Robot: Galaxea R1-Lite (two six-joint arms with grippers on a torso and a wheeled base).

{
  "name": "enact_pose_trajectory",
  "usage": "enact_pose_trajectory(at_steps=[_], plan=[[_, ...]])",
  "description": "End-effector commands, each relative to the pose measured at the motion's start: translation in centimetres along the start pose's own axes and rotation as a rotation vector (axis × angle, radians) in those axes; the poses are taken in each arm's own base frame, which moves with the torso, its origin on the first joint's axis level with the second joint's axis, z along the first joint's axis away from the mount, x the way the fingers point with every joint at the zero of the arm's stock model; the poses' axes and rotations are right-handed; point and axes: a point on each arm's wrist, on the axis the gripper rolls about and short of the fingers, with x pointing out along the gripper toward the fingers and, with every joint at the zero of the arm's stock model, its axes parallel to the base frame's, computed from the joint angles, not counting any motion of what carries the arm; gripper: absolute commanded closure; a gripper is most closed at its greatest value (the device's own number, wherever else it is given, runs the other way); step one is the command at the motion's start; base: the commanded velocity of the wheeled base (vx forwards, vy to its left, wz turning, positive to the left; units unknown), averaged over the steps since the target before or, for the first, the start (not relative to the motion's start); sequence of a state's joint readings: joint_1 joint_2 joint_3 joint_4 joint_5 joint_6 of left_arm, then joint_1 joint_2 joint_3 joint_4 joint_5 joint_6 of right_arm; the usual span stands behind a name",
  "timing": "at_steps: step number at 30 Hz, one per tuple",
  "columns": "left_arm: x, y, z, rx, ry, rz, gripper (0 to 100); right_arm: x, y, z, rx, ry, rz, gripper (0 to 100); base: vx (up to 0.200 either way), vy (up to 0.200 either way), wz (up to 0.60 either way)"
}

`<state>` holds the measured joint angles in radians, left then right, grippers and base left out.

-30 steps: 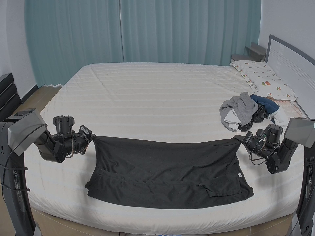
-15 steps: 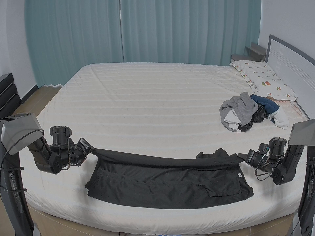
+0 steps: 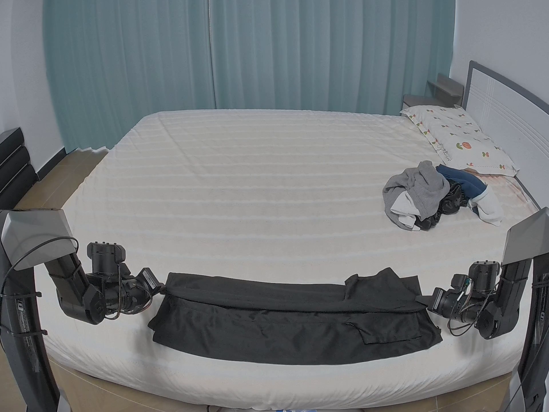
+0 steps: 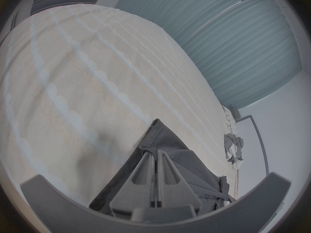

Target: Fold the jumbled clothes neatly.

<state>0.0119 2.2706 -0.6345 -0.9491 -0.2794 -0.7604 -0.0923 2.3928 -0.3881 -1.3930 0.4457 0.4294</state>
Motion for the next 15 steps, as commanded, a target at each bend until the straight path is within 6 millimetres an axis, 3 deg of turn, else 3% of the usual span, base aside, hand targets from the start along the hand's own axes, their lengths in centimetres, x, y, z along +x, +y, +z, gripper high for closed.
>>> enact_pose_trajectory(at_steps=[1, 15], plan=[[-0.2, 0.2, -0.5, -0.003, 0.015, 0.013, 100, -0.1, -0.3, -0.8, 0.016, 0.029, -0.014, 100, 0.000, 0.000, 0.00], [-1.3, 0.8, -1.7, 0.008, 0.046, 0.050, 100, -1.2, -0.2, -1.3, 0.000, -0.033, 0.004, 100, 0.000, 0.000, 0.00]])
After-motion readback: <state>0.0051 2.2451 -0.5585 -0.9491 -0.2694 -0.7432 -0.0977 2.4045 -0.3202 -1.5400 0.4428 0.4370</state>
